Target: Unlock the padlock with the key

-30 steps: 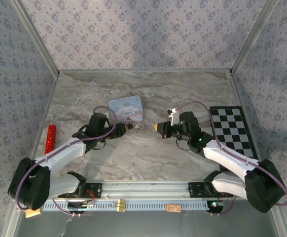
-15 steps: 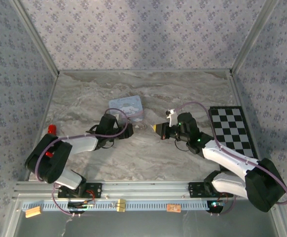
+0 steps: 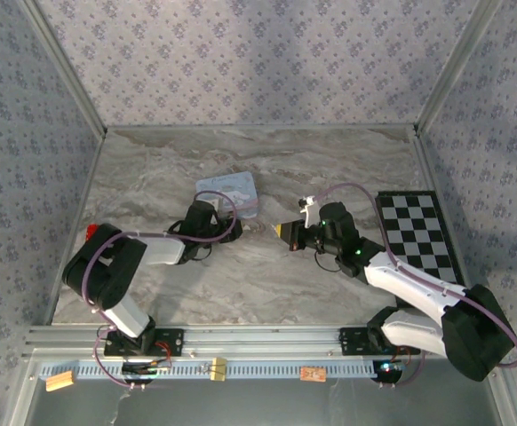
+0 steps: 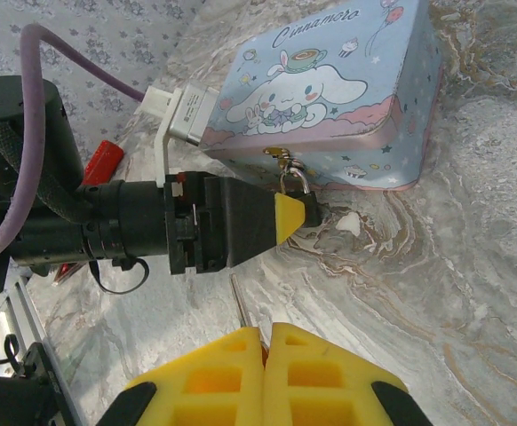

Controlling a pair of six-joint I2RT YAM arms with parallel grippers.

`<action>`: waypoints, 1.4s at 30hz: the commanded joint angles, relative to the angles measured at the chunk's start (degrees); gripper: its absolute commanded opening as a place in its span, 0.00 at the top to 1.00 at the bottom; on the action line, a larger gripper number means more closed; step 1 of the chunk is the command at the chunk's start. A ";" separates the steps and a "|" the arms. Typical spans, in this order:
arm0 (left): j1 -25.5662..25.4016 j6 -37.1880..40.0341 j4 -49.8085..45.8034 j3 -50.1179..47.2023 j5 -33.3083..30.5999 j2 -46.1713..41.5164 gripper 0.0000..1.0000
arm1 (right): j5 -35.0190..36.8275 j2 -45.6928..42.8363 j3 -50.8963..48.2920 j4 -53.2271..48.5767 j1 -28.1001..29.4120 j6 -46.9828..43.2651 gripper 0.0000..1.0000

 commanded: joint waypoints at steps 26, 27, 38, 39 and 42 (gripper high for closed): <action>-0.39 -1.27 3.52 7.03 0.07 7.67 0.55 | -0.75 0.09 1.28 1.81 0.28 0.44 1.00; -0.39 -1.31 3.52 7.08 0.01 7.69 0.57 | -0.77 0.09 1.30 1.73 0.30 0.44 1.00; -0.48 -1.81 4.40 7.09 -0.94 8.13 0.65 | -0.48 0.01 0.82 2.19 0.64 0.79 1.00; -0.48 -1.90 4.47 7.13 -1.04 8.13 0.66 | -0.48 0.00 0.77 2.12 0.69 0.79 1.00; -0.46 -2.07 4.76 6.96 -1.35 8.06 0.68 | -0.43 0.02 0.77 2.12 0.68 0.79 1.00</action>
